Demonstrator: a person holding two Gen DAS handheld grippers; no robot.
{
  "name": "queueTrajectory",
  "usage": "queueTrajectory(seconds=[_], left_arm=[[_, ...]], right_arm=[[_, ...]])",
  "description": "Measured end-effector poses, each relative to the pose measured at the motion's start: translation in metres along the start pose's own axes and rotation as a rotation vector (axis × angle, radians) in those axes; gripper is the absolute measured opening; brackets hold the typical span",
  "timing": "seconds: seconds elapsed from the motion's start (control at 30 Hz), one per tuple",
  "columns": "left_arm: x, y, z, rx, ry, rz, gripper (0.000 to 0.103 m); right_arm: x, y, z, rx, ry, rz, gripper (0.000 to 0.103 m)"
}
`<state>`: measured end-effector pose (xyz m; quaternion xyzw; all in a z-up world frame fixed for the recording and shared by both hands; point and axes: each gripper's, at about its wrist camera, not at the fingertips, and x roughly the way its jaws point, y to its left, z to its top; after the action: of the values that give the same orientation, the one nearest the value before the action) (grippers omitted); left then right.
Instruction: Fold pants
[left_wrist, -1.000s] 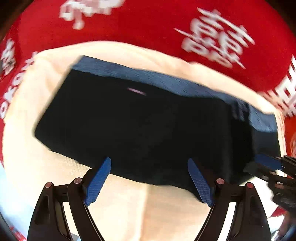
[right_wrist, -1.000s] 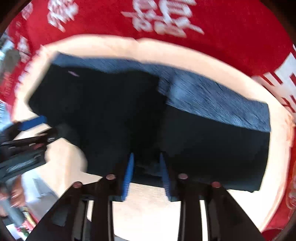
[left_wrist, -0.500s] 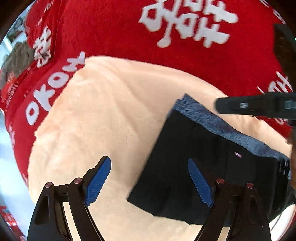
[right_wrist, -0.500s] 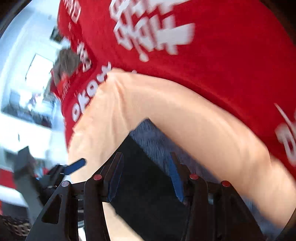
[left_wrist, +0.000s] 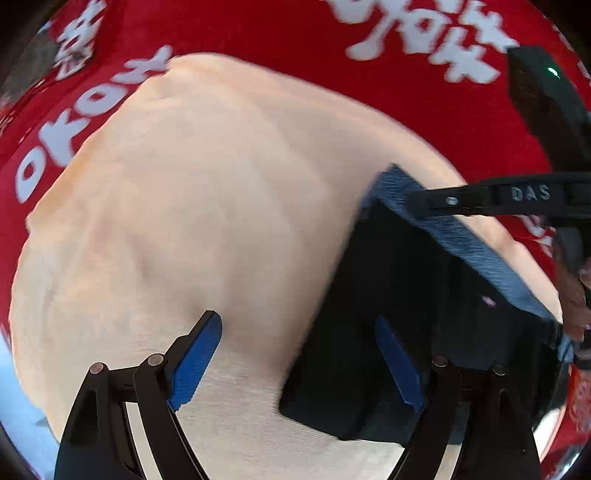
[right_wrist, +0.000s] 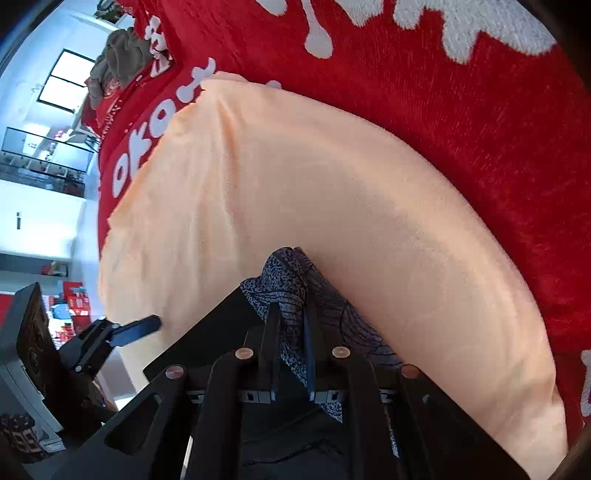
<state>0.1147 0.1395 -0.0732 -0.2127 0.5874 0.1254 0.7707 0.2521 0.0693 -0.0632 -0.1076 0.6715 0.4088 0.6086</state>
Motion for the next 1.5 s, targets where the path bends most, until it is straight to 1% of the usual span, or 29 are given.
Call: queueTrajectory(seconds=[0.03, 0.07, 0.1, 0.13, 0.17, 0.2, 0.23, 0.27, 0.33, 0.4, 0.57, 0.7, 0.8, 0.83, 0.93, 0.97, 1.0, 1.03, 1.1, 1.17, 1.2, 1.23, 1.3, 1.37, 1.43, 1.5], left_arm=[[-0.002, 0.004, 0.001, -0.025, -0.006, -0.009, 0.086], [-0.007, 0.007, 0.001, -0.042, -0.020, -0.007, 0.086], [-0.012, 0.008, 0.001, -0.051, -0.035, 0.001, 0.086], [-0.017, 0.010, 0.000, -0.054, -0.050, 0.006, 0.086], [-0.023, 0.012, -0.003, -0.060, -0.061, -0.001, 0.086], [-0.028, 0.014, -0.007, -0.074, -0.066, -0.023, 0.086], [-0.031, 0.016, -0.011, -0.092, -0.063, -0.054, 0.086], [-0.032, 0.019, -0.014, -0.115, -0.053, -0.097, 0.086], [-0.031, 0.018, -0.022, -0.166, -0.014, -0.193, 0.086], [-0.025, 0.021, -0.025, -0.210, 0.014, -0.264, 0.086], [-0.016, 0.016, -0.033, -0.248, 0.032, -0.344, 0.086], [-0.008, 0.011, -0.026, -0.246, 0.026, -0.377, 0.086], [-0.006, 0.007, -0.020, -0.242, 0.037, -0.393, 0.086], [-0.005, 0.006, -0.020, -0.243, 0.039, -0.393, 0.086], [-0.003, 0.004, -0.020, -0.254, 0.036, -0.379, 0.086], [-0.004, 0.004, -0.020, -0.257, 0.034, -0.369, 0.086], [-0.004, 0.003, -0.020, -0.262, 0.036, -0.358, 0.086], [-0.005, 0.001, -0.020, -0.276, 0.038, -0.346, 0.086], [-0.011, 0.006, -0.024, -0.305, 0.033, -0.325, 0.086], [-0.016, 0.012, -0.028, -0.327, 0.030, -0.301, 0.086], [-0.017, 0.015, -0.030, -0.335, 0.035, -0.302, 0.086], [-0.016, 0.020, -0.032, -0.352, 0.044, -0.316, 0.086], [-0.010, 0.024, -0.035, -0.371, 0.066, -0.342, 0.086], [-0.008, 0.023, -0.033, -0.359, 0.065, -0.366, 0.086], [-0.006, 0.017, -0.031, -0.337, 0.065, -0.413, 0.086], [-0.002, 0.011, -0.029, -0.328, 0.075, -0.434, 0.086]], right_arm=[[0.001, -0.002, -0.001, 0.021, -0.021, 0.002, 0.020], [-0.001, -0.005, -0.001, 0.043, -0.030, 0.012, 0.021], [-0.003, -0.008, -0.001, 0.065, -0.035, 0.018, 0.026], [-0.007, -0.011, -0.003, 0.074, -0.039, 0.025, 0.035], [-0.011, -0.013, -0.004, 0.068, -0.042, 0.025, 0.040], [-0.014, -0.013, -0.005, 0.051, -0.042, 0.022, 0.046], [-0.018, -0.012, -0.007, 0.025, -0.041, 0.015, 0.051], [-0.020, -0.013, -0.008, 0.005, -0.035, 0.014, 0.052], [-0.022, -0.014, -0.008, -0.026, -0.014, 0.018, 0.053], [-0.016, -0.017, -0.004, -0.045, 0.014, 0.038, 0.053], [-0.004, -0.017, 0.006, -0.132, 0.053, 0.056, 0.053], [0.001, -0.020, 0.014, -0.114, 0.063, 0.096, 0.053], [0.010, -0.014, 0.022, -0.128, 0.095, 0.125, 0.053], [0.012, -0.012, 0.024, -0.135, 0.105, 0.130, 0.055], [0.019, -0.005, 0.028, -0.150, 0.142, 0.089, 0.053], [0.018, -0.001, 0.029, -0.159, 0.147, 0.071, 0.050], [0.017, 0.005, 0.028, -0.175, 0.151, 0.057, 0.041], [0.015, 0.010, 0.027, -0.186, 0.148, 0.036, 0.038], [0.012, 0.015, 0.026, -0.195, 0.140, 0.000, 0.038], [0.009, 0.017, 0.025, -0.169, 0.135, -0.020, 0.041], [0.009, 0.016, 0.026, -0.144, 0.135, -0.026, 0.049], [0.010, 0.013, 0.026, -0.118, 0.148, -0.023, 0.060], [0.015, 0.011, 0.026, -0.101, 0.178, -0.001, 0.061], [0.016, 0.015, 0.025, -0.150, 0.179, -0.004, 0.061], [0.020, 0.016, 0.023, -0.183, 0.185, -0.002, 0.061], [0.024, 0.013, 0.023, -0.180, 0.181, 0.010, 0.061]])
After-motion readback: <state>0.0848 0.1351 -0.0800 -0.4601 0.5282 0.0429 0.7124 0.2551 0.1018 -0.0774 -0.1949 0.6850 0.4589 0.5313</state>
